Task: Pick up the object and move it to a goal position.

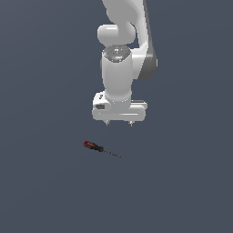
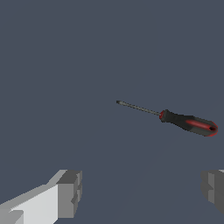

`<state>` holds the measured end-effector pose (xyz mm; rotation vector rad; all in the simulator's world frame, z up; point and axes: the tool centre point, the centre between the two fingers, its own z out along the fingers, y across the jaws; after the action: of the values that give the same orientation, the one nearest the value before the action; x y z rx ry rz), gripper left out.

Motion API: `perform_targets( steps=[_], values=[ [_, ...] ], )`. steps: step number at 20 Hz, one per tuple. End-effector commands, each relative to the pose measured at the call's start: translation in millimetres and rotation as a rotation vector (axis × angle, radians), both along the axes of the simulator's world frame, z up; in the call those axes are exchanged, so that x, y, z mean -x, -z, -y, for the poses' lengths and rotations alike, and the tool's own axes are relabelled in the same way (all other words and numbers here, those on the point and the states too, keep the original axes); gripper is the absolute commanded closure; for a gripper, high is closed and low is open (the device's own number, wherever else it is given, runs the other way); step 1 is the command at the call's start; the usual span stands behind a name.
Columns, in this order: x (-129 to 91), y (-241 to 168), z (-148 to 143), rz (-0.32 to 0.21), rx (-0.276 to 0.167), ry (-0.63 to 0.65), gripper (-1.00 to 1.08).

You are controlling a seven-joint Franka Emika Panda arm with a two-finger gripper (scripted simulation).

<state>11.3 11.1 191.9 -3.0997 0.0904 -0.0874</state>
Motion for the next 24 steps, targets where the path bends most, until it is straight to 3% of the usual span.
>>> perform_targets(
  steps=[1,10,24],
  values=[
    [0,0,0,0.0,0.0,0.0,-0.92],
    [0,-15,-29,0.021,-0.008,-0.016,-0.92],
    [-4,-5,-20,0.018,0.006,-0.106,-0.92]
  ],
)
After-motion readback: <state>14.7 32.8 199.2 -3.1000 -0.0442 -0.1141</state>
